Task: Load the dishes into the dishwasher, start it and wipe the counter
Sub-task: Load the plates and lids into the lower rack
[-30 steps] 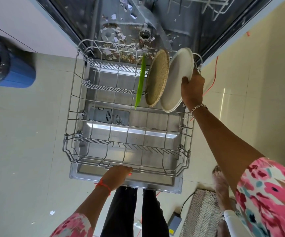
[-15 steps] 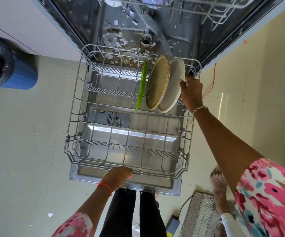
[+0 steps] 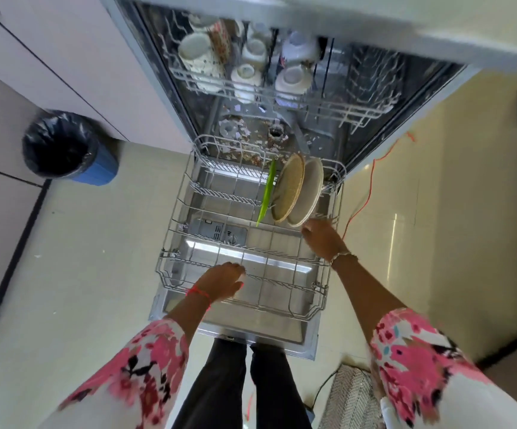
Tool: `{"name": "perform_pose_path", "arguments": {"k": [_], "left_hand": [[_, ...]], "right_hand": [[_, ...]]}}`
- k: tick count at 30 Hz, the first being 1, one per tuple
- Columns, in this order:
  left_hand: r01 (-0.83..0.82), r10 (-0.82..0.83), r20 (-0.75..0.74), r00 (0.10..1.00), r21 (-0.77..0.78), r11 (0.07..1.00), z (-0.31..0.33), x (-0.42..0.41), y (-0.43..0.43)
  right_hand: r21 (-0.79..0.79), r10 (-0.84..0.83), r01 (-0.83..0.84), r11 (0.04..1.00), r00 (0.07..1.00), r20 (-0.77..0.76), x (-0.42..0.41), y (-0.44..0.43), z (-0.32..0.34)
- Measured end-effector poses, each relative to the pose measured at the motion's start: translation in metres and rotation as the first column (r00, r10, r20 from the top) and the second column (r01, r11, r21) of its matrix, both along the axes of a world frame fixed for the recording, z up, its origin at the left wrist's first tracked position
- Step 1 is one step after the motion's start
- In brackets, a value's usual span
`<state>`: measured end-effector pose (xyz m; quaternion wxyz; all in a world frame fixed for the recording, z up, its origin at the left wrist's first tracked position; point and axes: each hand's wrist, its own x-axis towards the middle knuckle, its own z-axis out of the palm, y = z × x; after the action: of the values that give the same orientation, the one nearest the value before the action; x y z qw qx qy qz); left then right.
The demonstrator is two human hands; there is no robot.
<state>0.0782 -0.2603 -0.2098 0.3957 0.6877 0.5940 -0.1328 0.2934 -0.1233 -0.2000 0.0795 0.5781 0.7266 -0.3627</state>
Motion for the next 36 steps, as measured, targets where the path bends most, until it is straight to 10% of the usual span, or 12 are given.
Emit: {"name": "perform_pose_path", "arguments": {"k": [18, 36], "left_hand": [[-0.329, 0.336, 0.006, 0.942, 0.222, 0.918, 0.187, -0.073, -0.05], [-0.503, 0.538, 0.006, 0.843, 0.365, 0.784, 0.217, -0.449, -0.108]], "right_hand": [[0.056, 0.364, -0.37, 0.927, 0.927, 0.089, -0.12, -0.106, 0.189], [0.14, 0.352, -0.356, 0.924, 0.935, 0.053, -0.47, -0.139, 0.199]]}}
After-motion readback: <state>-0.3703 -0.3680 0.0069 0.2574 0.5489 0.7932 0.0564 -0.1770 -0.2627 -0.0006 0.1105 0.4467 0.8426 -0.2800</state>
